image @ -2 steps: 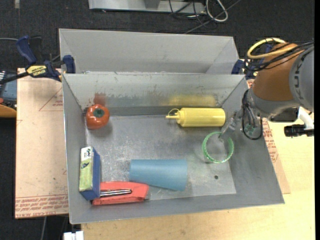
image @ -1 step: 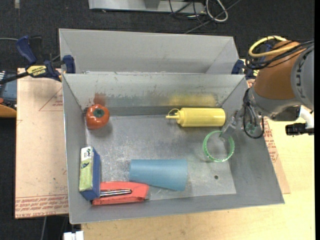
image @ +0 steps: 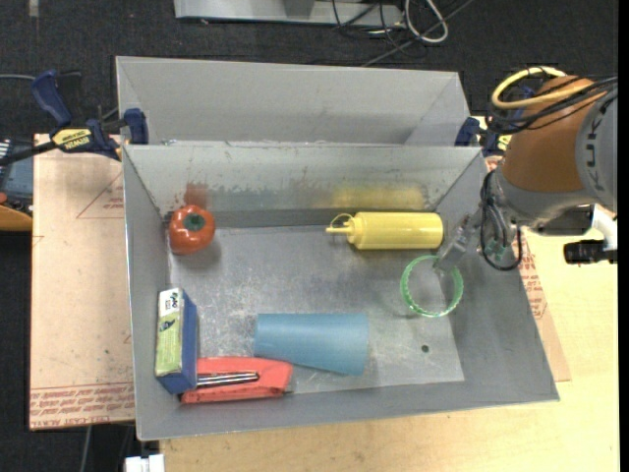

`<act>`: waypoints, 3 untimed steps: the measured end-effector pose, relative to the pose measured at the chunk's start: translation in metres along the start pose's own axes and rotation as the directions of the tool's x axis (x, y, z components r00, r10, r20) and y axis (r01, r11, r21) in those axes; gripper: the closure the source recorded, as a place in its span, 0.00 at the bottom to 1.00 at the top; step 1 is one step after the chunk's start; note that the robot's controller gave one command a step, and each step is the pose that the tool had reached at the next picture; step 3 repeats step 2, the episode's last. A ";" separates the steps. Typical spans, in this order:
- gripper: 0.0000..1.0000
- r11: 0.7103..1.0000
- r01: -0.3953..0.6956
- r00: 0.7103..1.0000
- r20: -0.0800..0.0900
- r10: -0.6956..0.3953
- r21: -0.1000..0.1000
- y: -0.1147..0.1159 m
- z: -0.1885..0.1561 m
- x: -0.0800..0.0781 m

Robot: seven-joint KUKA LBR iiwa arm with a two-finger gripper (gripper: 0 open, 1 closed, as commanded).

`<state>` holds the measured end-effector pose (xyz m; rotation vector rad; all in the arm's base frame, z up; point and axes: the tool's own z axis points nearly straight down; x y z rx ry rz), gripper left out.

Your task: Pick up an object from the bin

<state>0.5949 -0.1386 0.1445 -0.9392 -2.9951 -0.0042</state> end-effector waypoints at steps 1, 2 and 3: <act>1.00 1.000 0.000 1.000 0.002 0.000 -0.001 0.000 -0.012 0.000; 1.00 1.000 0.002 1.000 0.001 -0.002 -0.001 0.001 -0.040 0.000; 1.00 1.000 0.002 1.000 0.001 -0.002 -0.001 0.001 -0.040 0.000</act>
Offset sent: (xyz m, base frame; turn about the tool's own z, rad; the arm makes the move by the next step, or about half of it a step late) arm 0.0003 0.0000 0.0540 -0.0002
